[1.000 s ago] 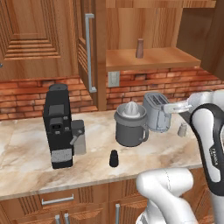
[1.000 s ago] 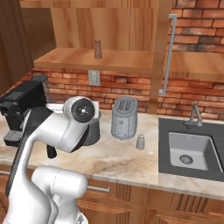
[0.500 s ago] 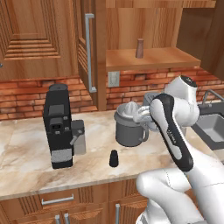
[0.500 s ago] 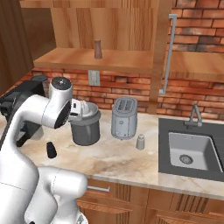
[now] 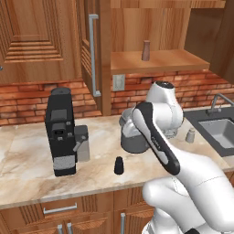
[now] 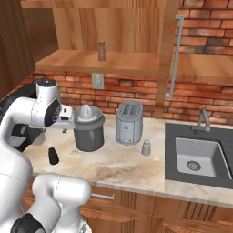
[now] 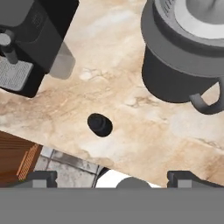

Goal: There are various items on the counter. Only move the condiments/shakers into the cabinet.

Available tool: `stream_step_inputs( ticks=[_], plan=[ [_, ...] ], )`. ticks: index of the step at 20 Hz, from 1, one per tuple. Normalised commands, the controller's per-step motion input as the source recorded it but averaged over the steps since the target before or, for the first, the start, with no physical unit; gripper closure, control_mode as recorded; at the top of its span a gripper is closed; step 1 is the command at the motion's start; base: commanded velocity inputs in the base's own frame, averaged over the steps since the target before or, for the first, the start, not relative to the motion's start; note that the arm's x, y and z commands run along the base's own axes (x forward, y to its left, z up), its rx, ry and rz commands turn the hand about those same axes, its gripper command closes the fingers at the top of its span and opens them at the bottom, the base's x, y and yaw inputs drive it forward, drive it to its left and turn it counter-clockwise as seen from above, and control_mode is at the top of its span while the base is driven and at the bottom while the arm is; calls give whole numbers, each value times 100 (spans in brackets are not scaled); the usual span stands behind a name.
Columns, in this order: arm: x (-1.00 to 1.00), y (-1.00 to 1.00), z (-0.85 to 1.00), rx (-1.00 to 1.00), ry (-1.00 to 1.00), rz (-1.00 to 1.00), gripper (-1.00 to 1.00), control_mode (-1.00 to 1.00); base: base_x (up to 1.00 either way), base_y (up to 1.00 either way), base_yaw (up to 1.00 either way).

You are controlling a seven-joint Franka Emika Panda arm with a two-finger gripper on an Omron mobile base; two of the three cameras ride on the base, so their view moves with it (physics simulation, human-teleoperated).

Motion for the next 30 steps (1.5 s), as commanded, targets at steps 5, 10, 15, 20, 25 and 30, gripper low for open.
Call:
stream_step_inputs(
  ticks=[5, 10, 15, 20, 25, 30],
  plan=[
    [-10, 45, -63, -8, 0, 0, -100, -100, 0, 0, 0],
    [-2, 26, -40, 0, 0, 0, -100, -100, 0, 0, 0],
    [7, 9, -18, 0, 0, 0, -100, -100, 0, 0, 0],
    [8, 5, -17, 0, 0, 0, -100, -100, 0, 0, 0],
    [12, 8, -20, 0, -1, 0, -100, -100, 0, 0, 0],
    [13, 3, -16, 0, -3, 0, -100, -100, 0, 0, 0]
  ],
)
